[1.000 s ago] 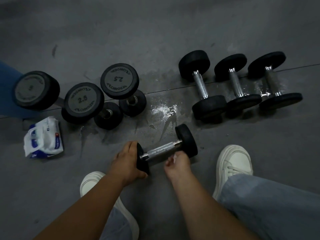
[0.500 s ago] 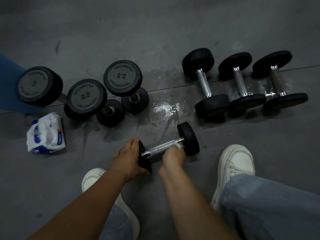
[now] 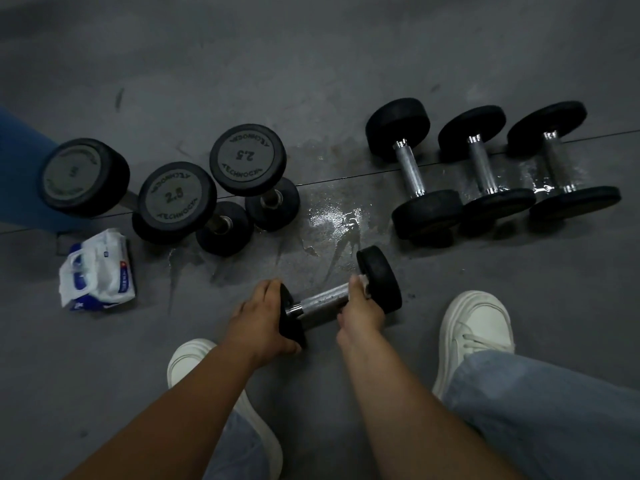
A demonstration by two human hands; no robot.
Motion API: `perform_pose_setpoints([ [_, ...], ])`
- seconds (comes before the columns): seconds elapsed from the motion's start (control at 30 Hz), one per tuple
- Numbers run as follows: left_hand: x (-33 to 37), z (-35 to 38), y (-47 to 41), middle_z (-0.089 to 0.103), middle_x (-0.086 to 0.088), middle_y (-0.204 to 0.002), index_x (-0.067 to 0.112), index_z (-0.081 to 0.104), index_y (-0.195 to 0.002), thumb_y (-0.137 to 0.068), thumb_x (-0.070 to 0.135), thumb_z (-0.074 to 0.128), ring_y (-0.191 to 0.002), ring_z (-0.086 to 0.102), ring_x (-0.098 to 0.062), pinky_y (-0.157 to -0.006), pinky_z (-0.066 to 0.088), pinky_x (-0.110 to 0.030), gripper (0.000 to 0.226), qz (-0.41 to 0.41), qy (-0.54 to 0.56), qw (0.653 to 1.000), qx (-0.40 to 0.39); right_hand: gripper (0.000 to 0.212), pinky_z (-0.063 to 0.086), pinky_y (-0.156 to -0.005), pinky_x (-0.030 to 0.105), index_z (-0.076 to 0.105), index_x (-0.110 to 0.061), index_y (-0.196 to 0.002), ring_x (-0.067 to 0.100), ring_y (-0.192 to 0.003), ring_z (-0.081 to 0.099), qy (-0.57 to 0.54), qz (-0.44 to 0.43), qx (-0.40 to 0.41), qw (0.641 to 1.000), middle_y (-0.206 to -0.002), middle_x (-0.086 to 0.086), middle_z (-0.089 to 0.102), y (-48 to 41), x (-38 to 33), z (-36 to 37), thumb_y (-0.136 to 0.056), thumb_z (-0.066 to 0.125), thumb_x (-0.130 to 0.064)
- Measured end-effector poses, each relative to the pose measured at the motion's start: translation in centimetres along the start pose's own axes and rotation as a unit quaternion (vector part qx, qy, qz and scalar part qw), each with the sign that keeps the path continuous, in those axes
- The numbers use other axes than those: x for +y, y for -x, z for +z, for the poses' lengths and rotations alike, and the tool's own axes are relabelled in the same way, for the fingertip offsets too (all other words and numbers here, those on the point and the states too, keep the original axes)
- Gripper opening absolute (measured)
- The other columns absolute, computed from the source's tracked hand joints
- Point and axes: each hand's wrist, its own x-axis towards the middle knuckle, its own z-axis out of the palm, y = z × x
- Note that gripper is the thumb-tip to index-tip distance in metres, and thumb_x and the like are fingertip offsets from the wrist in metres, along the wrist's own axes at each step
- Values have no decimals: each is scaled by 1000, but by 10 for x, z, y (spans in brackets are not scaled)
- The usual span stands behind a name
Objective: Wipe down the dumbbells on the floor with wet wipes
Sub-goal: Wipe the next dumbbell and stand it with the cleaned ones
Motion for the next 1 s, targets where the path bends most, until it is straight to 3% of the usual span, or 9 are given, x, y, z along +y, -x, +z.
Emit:
perform_pose_setpoints([
  [0.17,0,0,0,18,3,-157,21,13,-153,-52,44,91,-137,37,-28,-111,35,-37,129,1,-3,1000,4,40,54,-84,37,58,-14,-103,21,-89,61,-8,39,5,999,-103,4,63,-11,-11,10,-85,67,-49],
  [0.27,-1,0,0,20,3,-155,22,14,-152,-52,44,91,-135,38,-28,-109,37,-37,128,2,4,1000,2,37,49,-62,27,59,-10,-104,14,-70,56,3,-4,-8,1000,-86,1,58,-2,2,2,-93,57,-46],
  [0.4,-2,2,-1,20,4,-155,22,15,-152,-51,45,91,-136,38,-27,-109,36,-37,129,5,0,1000,6,46,48,-74,32,59,-6,-118,18,-84,57,-37,28,-19,999,-87,-2,58,-7,-7,4,-92,58,-45],
  [0.47,-2,1,-1,21,3,-155,20,15,-152,-52,44,91,-136,38,-27,-110,35,-37,128,7,-4,1000,9,52,50,-71,31,53,-5,-128,17,-77,56,-23,37,-56,997,-88,-2,56,-9,-13,10,-95,53,-45],
  [0.63,-1,0,-1,20,1,-156,18,15,-153,-52,43,91,-137,37,-26,-110,34,-36,128,7,-3,1000,7,44,47,-62,27,67,-2,-110,19,-73,58,-23,-28,22,999,-82,5,62,-8,9,1,-92,61,-41],
  [0.73,-2,1,-2,19,0,-157,19,14,-153,-52,44,91,-137,37,-28,-111,34,-36,130,6,-7,1000,3,47,48,-82,35,57,-5,-124,26,-107,61,-32,28,-29,999,-112,8,62,-12,-8,6,-93,59,-41],
  [0.8,-1,0,-2,19,1,-157,19,14,-153,-51,43,92,-137,37,-28,-111,35,-37,131,2,-1,1000,1,46,48,-84,35,51,-6,-131,28,-117,58,-22,50,-59,997,-117,7,58,-11,-17,9,-97,52,-38],
  [0.9,-1,1,-2,20,1,-156,19,16,-152,-50,42,92,-136,38,-29,-109,37,-37,130,2,8,1000,1,37,49,-63,29,63,-8,-111,19,-73,61,-39,13,-1,999,-89,4,63,-7,-1,3,-93,60,-40],
  [1.0,-3,2,-4,21,1,-156,20,16,-152,-50,43,92,-136,38,-29,-110,36,-37,129,2,4,1000,4,41,44,-59,28,63,-4,-109,13,-64,53,-68,12,6,998,-76,1,58,-8,6,3,-91,62,-41],
])
